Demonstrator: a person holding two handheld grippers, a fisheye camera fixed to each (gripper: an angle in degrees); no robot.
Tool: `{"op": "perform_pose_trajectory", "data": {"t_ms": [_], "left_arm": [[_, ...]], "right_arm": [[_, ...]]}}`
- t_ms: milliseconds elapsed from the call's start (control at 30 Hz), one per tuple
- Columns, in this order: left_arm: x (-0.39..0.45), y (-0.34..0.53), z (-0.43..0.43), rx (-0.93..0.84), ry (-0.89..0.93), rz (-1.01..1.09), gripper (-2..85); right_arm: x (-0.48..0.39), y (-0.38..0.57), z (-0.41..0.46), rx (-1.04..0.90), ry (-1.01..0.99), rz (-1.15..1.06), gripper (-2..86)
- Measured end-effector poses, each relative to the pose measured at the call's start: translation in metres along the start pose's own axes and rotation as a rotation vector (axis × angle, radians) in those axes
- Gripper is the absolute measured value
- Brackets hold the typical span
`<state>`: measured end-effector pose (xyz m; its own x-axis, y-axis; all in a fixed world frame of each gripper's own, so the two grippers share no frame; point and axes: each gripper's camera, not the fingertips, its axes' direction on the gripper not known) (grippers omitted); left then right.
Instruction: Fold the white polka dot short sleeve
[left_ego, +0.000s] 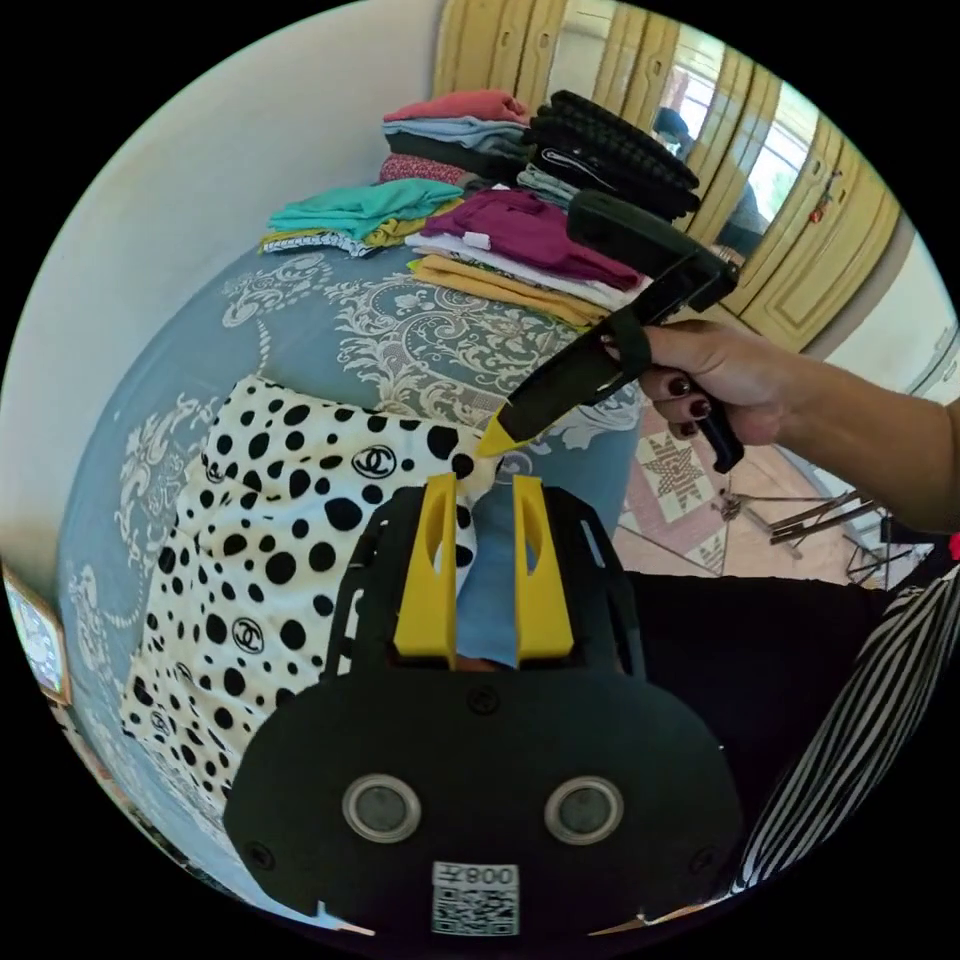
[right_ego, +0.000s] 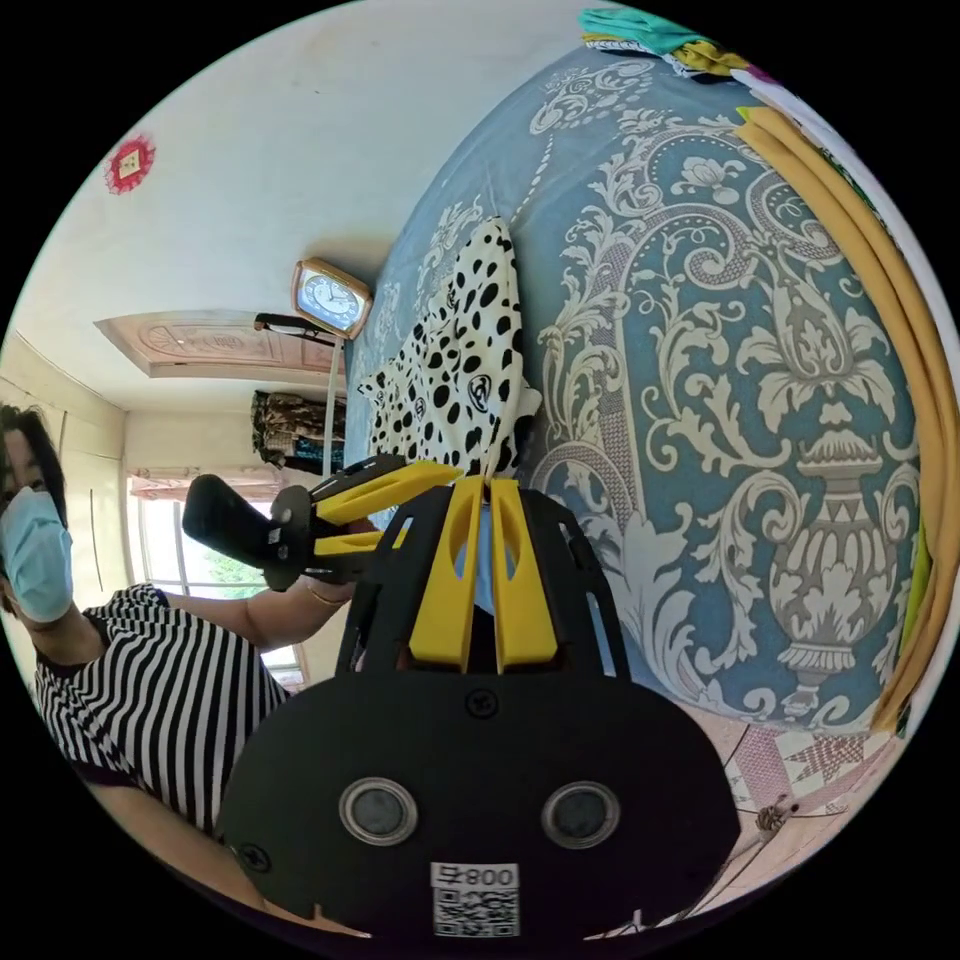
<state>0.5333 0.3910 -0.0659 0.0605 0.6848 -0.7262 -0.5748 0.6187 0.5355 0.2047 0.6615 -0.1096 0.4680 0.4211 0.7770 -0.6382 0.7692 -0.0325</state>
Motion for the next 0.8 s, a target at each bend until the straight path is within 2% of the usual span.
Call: {"op": "perform_pose_trajectory", "data": {"t_ms": [100, 367, 567, 800], "left_arm": [[0.009, -0.002, 0.008, 0.003, -0.065, 0.001, 3.7], [-0.034, 0.039, -0.010, 0.152, 0.158, -0.345, 1.6], [-0.029, 0.043, -0.016, 0.158, 0.179, -0.345, 1.6], [-0.025, 0.041, -0.028, 0.158, 0.205, -0.347, 1.5]], "right_arm": [[-0.003, -0.009, -0.010, -0.001, -0.013, -0.018, 1.8], [0.013, -0.060, -0.021, 0.045, 0.034, -0.015, 7.6], [0.032, -0.129, 0.003, 0.038, 0.055, 0.007, 10.4], [0.030, -0.196, 0.054, -0.047, 0.159, -0.035, 8.9]]}}
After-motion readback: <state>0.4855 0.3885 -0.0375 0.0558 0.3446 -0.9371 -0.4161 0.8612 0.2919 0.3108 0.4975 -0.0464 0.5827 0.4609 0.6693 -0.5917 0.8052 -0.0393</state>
